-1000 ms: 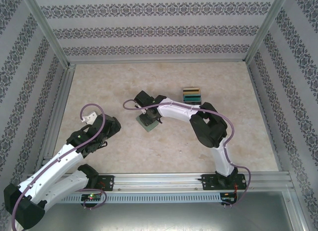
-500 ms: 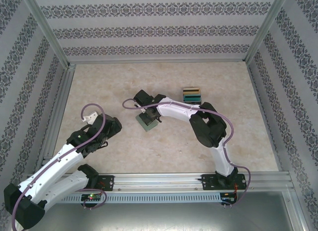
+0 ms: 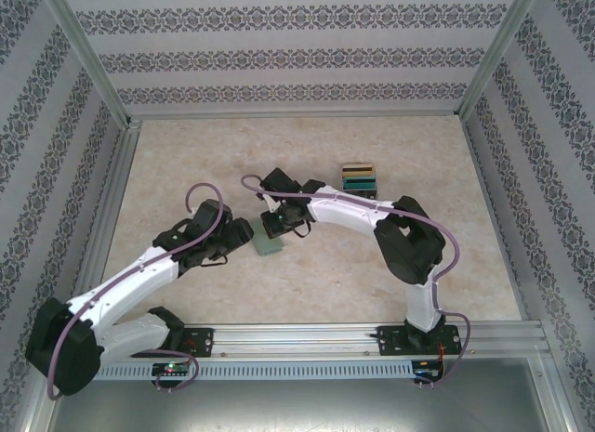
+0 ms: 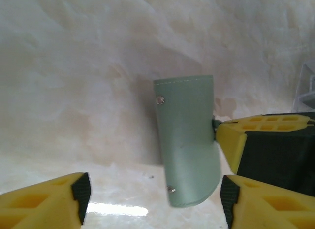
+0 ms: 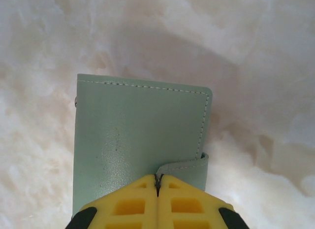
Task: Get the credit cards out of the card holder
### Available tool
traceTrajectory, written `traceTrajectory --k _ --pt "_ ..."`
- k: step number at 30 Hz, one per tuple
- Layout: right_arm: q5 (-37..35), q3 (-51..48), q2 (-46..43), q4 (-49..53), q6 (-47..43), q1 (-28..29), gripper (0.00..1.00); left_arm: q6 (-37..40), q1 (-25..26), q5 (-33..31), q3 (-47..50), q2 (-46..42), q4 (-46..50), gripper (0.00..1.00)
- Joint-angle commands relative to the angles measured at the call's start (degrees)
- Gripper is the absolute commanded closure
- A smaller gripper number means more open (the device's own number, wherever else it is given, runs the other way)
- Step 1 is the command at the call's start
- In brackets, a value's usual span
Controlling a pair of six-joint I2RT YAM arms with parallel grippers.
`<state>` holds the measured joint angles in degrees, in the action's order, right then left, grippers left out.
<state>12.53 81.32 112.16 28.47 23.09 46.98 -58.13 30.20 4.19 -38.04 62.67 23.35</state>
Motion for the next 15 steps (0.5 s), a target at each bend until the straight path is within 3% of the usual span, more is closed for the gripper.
traceTrajectory --k 1,9,12,15 --pt "2.8 -3.1 -3.3 -4.6 6.1 -1.1 1.0 1.5 -0.8 6.8 -0.7 2.5 -7.2 0.43" --pt "3.5 -5.0 -2.5 -7.0 8.3 -0.5 1.0 -1.7 -0.9 14.1 2.0 11.4 -21.7 0.92" --pt "3.7 -5.8 -2.3 -7.9 9.0 -0.4 1.0 -3.2 -1.1 14.8 2.6 15.0 -24.7 1.0" --pt "4.1 -6.6 -2.4 -8.7 9.5 -0.4 1.0 -4.4 -1.5 16.0 3.3 18.5 -27.8 1.0"
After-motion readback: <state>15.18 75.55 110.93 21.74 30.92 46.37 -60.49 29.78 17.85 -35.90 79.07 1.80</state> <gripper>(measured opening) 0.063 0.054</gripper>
